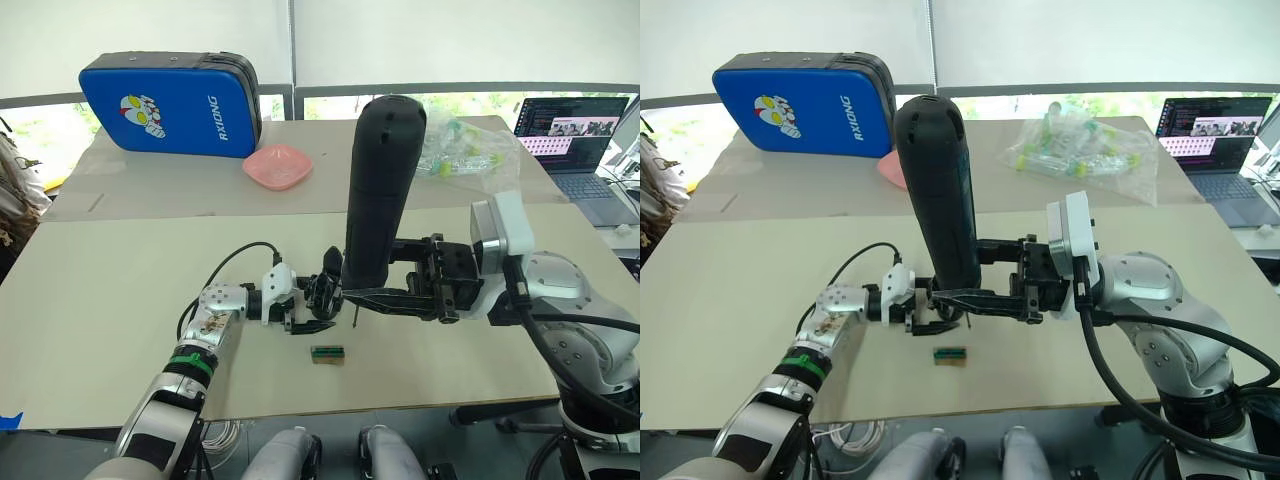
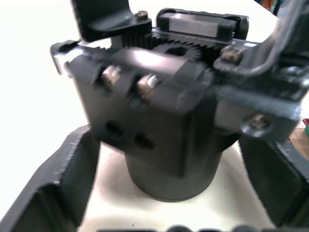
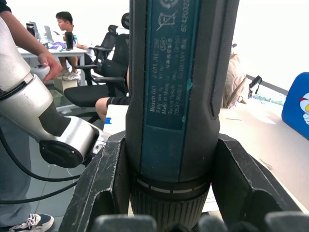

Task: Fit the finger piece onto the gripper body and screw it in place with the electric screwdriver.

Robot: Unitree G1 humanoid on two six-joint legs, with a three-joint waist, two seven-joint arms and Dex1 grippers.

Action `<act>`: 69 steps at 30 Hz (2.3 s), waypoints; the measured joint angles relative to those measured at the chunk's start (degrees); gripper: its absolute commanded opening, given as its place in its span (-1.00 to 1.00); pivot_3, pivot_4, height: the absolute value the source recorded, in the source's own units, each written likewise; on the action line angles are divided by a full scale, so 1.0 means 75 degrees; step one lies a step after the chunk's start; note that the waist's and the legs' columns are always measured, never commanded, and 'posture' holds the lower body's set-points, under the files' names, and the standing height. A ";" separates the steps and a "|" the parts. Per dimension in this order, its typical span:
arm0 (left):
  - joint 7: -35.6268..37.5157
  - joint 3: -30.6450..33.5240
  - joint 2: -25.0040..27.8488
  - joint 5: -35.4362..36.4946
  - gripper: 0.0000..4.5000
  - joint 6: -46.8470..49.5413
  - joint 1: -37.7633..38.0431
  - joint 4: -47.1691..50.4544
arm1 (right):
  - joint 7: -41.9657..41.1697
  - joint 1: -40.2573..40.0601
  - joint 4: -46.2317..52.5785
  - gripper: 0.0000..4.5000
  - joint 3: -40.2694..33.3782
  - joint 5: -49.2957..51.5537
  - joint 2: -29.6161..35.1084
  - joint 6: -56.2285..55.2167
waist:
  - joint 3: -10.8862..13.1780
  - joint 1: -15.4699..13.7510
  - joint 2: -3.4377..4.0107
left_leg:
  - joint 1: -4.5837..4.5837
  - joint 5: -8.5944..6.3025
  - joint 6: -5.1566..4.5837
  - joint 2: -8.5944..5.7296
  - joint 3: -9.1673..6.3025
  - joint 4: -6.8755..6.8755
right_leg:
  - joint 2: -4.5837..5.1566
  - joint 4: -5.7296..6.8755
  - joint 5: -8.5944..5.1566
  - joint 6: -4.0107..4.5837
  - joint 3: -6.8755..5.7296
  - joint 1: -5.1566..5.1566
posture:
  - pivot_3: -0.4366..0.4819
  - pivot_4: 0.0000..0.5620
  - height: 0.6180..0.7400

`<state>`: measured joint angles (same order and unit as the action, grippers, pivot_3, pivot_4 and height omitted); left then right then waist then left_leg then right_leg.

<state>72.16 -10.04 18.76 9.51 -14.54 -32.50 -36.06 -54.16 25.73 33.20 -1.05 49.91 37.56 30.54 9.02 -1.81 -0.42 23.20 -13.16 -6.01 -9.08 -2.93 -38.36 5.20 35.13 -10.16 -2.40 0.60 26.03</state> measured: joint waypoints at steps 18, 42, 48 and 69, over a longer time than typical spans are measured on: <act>-0.1685 0.0152 0.0201 0.0031 0.99 0.1331 0.1942 0.3031 | 0.0060 0.0018 -0.0003 -0.14 0.0005 0.0053 0.0035 0.0014 | 0.0000 0.0106 0.0001 | 0.0001 0.0001 0.0002 -0.0001 0.0001 0.0004 | 0.0001 -0.0002 0.0000 0.0000 0.0003 0.0000 | -0.05 -0.47 1.00; -0.2493 -0.0283 -0.0281 -0.0279 0.99 0.1809 0.1623 0.3018 | -0.0160 -0.0179 -0.0017 -0.14 0.0004 -0.0190 0.0018 -0.0015 | 0.0000 -0.0090 0.0001 | 0.0007 -0.0002 -0.0004 -0.0004 0.0002 -0.0031 | 0.0002 -0.0001 0.0011 -0.0016 0.0001 -0.0012 | -0.05 -0.47 1.00; -0.2500 -0.0273 -0.0116 -0.0278 0.99 0.1799 0.1661 0.3064 | -0.0220 -0.0212 -0.0016 -0.14 -0.0002 -0.0194 0.0018 -0.0015 | -0.0001 -0.0036 0.0002 | 0.0002 -0.0028 -0.0046 0.0000 0.0002 -0.0040 | -0.0005 0.0006 0.0017 -0.0012 0.0003 -0.0013 | -0.05 -0.47 1.00; -0.2539 -0.0154 0.0140 -0.0051 0.03 0.1800 0.1749 0.3061 | -0.0259 -0.0235 -0.0022 -0.14 -0.0001 -0.0202 -0.0040 -0.0015 | -0.0002 0.0087 0.0003 | -0.0002 -0.0026 -0.0041 0.0012 0.0002 -0.0040 | -0.0018 0.0018 0.0027 0.0004 0.0004 -0.0008 | -0.05 -0.47 1.00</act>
<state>53.12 -11.19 19.80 9.12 -1.04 -19.38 -13.10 -56.10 23.97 33.03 -1.06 48.40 37.26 30.43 9.01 -1.15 -0.40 23.18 -13.35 -6.32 -8.99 -2.92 -38.67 5.06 35.27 -9.96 -2.37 0.63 25.97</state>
